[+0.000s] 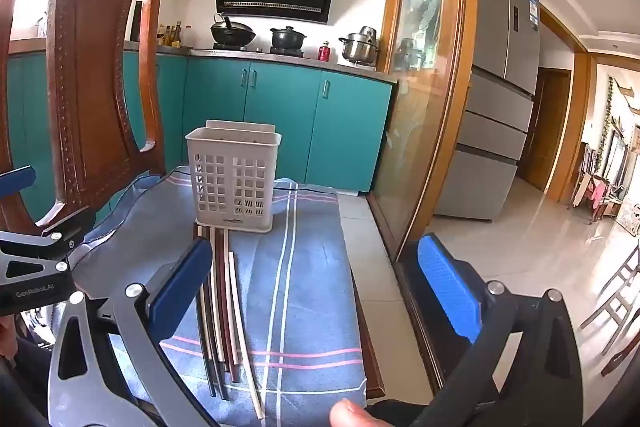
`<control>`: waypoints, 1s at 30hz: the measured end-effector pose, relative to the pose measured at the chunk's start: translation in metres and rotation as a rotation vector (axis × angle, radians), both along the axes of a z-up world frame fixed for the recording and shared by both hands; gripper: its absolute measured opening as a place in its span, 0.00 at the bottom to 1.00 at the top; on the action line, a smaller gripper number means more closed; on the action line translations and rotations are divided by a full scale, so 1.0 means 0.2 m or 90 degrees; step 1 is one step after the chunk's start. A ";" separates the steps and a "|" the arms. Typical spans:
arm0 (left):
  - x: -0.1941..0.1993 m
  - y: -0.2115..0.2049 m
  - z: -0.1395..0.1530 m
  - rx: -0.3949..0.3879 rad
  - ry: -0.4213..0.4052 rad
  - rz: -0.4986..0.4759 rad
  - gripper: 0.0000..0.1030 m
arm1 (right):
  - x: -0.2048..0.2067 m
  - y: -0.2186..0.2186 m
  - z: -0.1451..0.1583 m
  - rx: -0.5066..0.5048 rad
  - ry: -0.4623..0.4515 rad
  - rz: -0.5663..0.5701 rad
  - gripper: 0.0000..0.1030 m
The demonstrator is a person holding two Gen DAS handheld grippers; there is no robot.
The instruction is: Organize utensils
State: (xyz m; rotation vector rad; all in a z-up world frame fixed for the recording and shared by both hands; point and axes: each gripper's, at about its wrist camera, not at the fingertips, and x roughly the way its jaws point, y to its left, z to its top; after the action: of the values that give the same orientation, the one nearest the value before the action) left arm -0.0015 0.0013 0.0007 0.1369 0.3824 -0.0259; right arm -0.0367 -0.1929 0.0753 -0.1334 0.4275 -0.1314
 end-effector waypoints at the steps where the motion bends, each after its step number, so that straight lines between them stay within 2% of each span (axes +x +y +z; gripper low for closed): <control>1: -0.01 0.00 0.00 -0.003 0.000 0.001 0.97 | 0.00 0.00 0.00 0.002 -0.001 0.000 0.97; 3: 0.01 -0.01 0.01 0.004 0.014 -0.003 0.97 | 0.01 0.00 0.01 0.006 -0.002 0.000 0.97; 19: 0.00 0.04 0.00 -0.005 0.008 0.000 0.97 | -0.01 0.01 -0.02 0.004 0.002 0.004 0.97; 30: 0.00 0.01 0.01 -0.002 0.004 0.001 0.97 | -0.01 0.01 -0.02 0.006 -0.003 0.003 0.97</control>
State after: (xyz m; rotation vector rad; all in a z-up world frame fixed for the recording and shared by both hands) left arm -0.0024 0.0025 0.0036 0.1339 0.3887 -0.0259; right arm -0.0380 -0.1907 0.0706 -0.1241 0.4224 -0.1247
